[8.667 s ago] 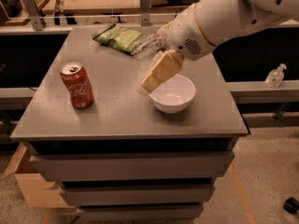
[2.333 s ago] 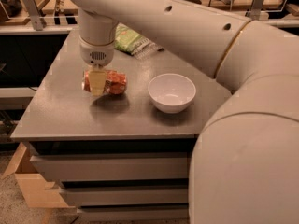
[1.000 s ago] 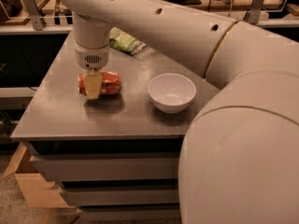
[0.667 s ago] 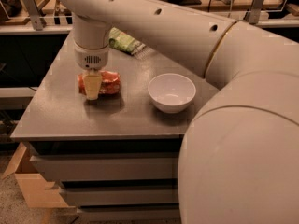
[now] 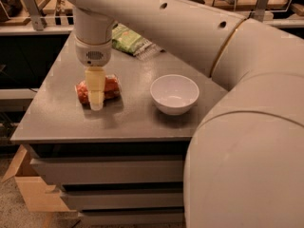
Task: Knock coke can over
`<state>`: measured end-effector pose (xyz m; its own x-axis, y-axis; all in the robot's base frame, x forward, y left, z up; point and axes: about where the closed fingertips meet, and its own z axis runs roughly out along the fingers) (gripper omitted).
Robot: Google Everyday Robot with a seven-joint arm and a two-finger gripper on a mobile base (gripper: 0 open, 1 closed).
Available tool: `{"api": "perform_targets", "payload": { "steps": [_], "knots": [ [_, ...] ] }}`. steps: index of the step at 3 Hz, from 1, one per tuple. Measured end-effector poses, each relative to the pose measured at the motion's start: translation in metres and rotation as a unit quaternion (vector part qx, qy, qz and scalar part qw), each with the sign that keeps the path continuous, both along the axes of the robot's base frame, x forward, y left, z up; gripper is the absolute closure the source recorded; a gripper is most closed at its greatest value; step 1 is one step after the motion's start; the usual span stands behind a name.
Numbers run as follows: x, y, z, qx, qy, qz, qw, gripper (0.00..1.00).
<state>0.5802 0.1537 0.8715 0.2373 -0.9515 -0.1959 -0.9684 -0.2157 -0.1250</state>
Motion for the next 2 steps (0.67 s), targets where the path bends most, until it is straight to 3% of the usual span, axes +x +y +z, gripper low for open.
{"api": "perform_targets", "payload": {
  "steps": [1, 2],
  "knots": [
    [-0.002, -0.027, 0.031, -0.017, -0.015, -0.022, 0.9995, 0.00],
    [-0.006, -0.068, 0.061, -0.019, -0.034, -0.053, 0.9979, 0.00]
  ]
}}
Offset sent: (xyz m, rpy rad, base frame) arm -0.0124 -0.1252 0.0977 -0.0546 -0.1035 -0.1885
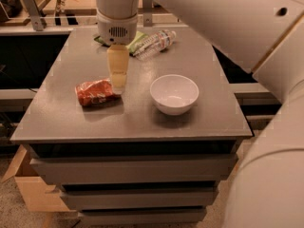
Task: Knock coke can over
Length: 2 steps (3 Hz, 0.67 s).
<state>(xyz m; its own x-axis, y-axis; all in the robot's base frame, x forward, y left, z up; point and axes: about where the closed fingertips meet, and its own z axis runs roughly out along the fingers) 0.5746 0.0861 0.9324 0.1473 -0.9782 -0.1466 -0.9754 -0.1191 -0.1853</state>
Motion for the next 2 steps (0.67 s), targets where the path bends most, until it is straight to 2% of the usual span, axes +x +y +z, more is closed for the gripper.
{"api": "perform_targets", "payload": {
  "steps": [1, 2],
  "knots": [
    [-0.004, -0.060, 0.009, 0.022, -0.001, -0.039, 0.9990, 0.00],
    [-0.005, -0.099, 0.005, 0.049, 0.009, -0.064, 0.9967, 0.00]
  ]
}}
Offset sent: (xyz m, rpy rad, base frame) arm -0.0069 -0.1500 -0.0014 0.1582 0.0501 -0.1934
